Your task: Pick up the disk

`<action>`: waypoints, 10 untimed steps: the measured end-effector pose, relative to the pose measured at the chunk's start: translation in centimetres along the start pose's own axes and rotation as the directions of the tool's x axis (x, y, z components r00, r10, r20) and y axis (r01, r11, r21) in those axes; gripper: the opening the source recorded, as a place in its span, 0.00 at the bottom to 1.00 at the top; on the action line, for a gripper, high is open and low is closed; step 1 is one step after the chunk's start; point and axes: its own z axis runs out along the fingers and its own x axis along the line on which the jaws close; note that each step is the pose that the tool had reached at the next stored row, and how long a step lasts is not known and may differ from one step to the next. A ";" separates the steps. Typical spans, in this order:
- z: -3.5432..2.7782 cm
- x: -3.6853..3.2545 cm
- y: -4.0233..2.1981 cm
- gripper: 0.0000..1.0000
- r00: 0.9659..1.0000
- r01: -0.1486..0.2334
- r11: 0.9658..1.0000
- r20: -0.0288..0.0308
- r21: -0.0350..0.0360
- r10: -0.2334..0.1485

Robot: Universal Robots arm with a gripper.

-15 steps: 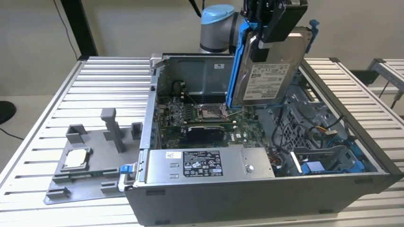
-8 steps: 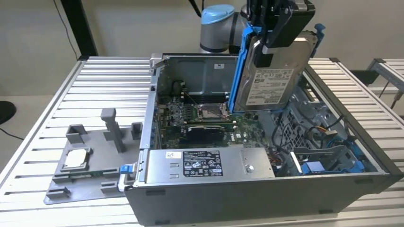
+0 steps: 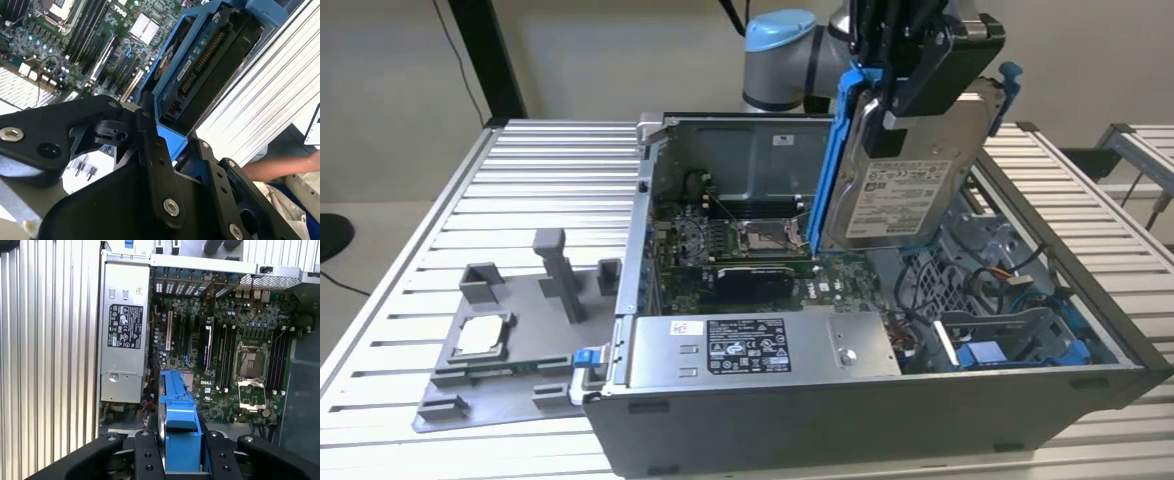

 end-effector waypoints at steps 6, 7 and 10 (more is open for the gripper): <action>0.02 1.01 -0.33 0.00 1.000 -0.002 1.000 0.001 0.000 0.002; 0.03 1.11 -0.51 0.00 1.000 -0.002 1.000 0.002 0.000 0.002; 0.06 1.40 -1.23 0.00 1.000 -0.002 1.000 0.003 0.000 0.002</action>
